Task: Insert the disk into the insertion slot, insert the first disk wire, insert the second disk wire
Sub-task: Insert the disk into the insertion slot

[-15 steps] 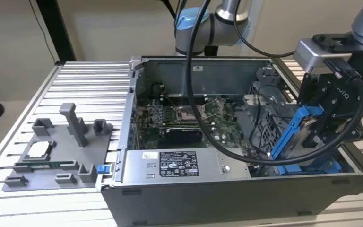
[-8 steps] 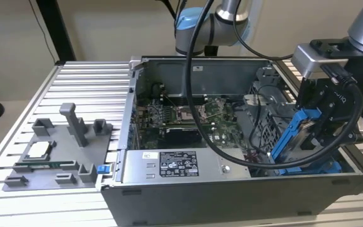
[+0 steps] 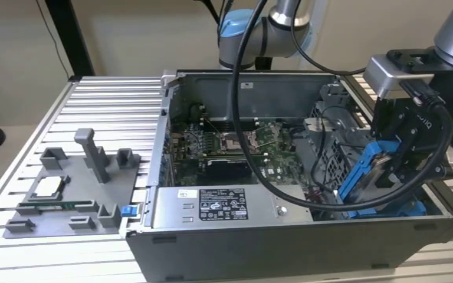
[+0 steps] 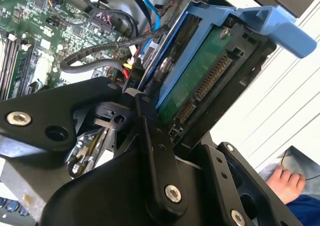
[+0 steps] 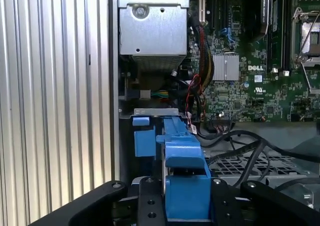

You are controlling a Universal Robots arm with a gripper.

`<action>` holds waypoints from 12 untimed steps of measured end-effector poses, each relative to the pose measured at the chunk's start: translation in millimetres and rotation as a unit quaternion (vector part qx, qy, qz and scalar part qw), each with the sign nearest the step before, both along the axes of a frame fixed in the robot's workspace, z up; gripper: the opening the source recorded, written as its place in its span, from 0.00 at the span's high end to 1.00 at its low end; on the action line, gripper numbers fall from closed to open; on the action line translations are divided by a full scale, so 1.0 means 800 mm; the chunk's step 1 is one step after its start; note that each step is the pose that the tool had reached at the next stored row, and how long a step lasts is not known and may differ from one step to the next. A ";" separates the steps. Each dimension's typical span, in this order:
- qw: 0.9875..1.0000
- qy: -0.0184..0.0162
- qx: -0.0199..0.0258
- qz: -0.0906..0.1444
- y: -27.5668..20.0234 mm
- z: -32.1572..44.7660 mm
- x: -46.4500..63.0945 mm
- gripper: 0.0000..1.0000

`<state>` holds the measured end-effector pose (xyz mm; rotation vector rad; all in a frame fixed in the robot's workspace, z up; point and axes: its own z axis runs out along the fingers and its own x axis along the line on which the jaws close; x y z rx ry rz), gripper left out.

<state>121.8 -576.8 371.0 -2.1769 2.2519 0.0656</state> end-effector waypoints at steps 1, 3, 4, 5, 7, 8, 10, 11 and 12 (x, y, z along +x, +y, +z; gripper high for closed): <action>1.000 0.000 0.000 0.000 0.0000 -0.0001 0.000 0.00; 1.000 0.000 0.000 0.000 0.0000 -0.0004 0.000 0.00; 1.000 0.000 0.000 0.000 0.0000 -0.0004 0.000 0.00; 1.000 0.000 0.000 0.000 0.0000 -0.0005 0.000 0.00; 1.000 0.000 0.000 0.000 0.0000 -0.0006 0.000 0.00; 1.000 0.000 0.000 0.000 0.0000 -0.0006 0.000 0.00; 1.000 0.000 0.000 0.000 0.0000 -0.0007 0.000 0.00; 1.000 0.000 0.000 0.000 0.0000 0.0015 0.000 0.00; 1.000 0.000 0.000 0.000 0.0000 0.0068 0.000 0.00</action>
